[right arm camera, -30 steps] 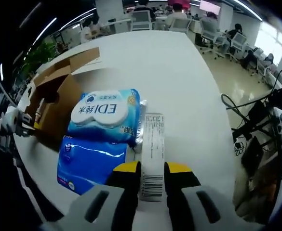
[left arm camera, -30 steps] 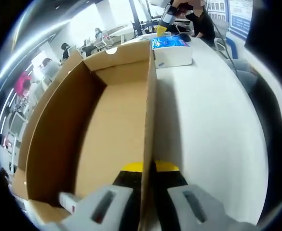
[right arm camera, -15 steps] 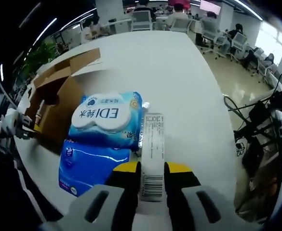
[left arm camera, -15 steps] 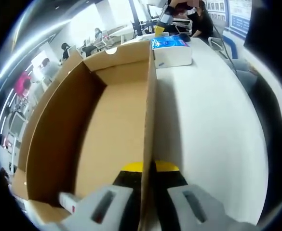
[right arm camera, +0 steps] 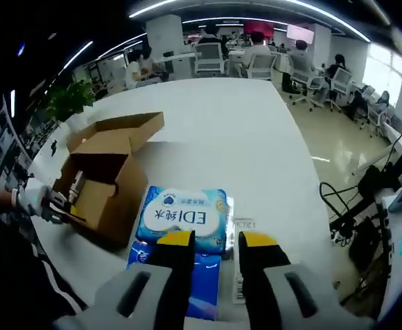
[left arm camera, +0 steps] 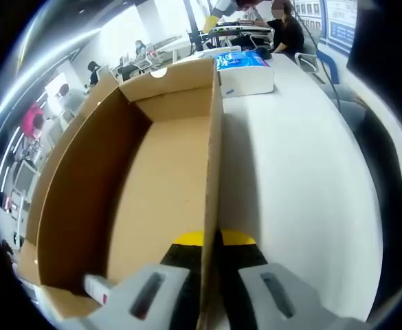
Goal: Operate the shoe box by opening the lid, removing the specified soft item, and placing it in the target area until the item is outside and the box remains undamaged.
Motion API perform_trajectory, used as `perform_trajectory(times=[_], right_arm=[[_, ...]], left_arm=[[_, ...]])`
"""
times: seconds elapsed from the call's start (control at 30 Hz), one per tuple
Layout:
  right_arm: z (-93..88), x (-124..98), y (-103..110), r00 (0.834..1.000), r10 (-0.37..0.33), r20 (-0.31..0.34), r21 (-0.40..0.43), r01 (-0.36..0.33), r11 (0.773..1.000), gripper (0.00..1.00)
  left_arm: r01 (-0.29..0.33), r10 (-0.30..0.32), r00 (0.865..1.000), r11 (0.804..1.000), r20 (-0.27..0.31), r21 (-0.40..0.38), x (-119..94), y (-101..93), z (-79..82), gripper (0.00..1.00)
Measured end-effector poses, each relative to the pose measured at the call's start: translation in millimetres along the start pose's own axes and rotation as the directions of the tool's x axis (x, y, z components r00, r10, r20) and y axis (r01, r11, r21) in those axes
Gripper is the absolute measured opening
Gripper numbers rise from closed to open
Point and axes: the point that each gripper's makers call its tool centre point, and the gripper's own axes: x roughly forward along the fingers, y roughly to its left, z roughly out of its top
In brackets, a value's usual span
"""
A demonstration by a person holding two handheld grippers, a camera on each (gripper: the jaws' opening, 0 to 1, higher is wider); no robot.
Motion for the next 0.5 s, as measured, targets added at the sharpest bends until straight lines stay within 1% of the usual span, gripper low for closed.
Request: perform_trajectory(times=[0.1,0.13,0.17,0.2,0.23,0.27,0.37,0.4,0.43,0.47,0.5], right_arm=[[17.4,1,5,0.999,0.015,0.035,-0.002,-0.015,1.000,0.31],[24.2,2,13,0.999,0.028,0.042,-0.009,-0.028,1.000,0.34],[35.4,0,30,0.997,0.055,0.049,-0.013,-0.055,0.998,0.33],[38.7,1,36,0.997,0.067,0.050,-0.023,-0.066,0.998,0.33],[38.0,4,44,0.996,0.074,0.050,-0.024,-0.073,0.997,0.33],[39.1,8,57,0.994,0.105,0.040,-0.046,-0.103,0.994,0.33],[44.5,18,82,0.989,0.148,0.028,-0.071,-0.146,0.987,0.33],[46.0,21,91,0.987,0.157,0.017,-0.075,-0.156,0.985,0.33],[45.9,21,96,0.988,0.154,0.017,-0.074,-0.152,0.986,0.33],[47.5,25,110,0.985,0.170,0.006,-0.089,-0.169,0.982,0.34],[48.1,28,113,0.985,0.174,-0.009,-0.087,-0.174,0.981,0.34]], left_arm=[[-0.001,0.001,1.000,1.000,0.000,-0.001,0,-0.2,0.6,0.03],[-0.002,0.002,1.000,1.000,0.000,-0.002,0,-0.2,0.3,0.03],[-0.002,0.002,1.000,1.000,0.000,-0.003,0,-0.2,0.2,0.03],[-0.002,0.002,1.000,1.000,0.000,-0.003,0,-0.2,0.3,0.03],[-0.003,0.003,1.000,1.000,0.000,-0.003,0,-0.3,0.4,0.03],[-0.003,0.003,1.000,1.000,0.000,-0.004,0,-0.2,0.0,0.03],[-0.006,0.006,1.000,1.000,0.001,-0.008,0,0.0,-0.6,0.03],[-0.006,0.006,1.000,1.000,0.001,-0.008,1,0.3,-1.4,0.03],[-0.007,0.007,1.000,1.000,0.001,-0.008,2,0.4,-1.9,0.03],[-0.009,0.009,1.000,1.000,0.001,-0.009,2,0.4,-2.1,0.03],[-0.010,0.010,1.000,1.000,0.001,-0.010,2,0.4,-2.3,0.03]])
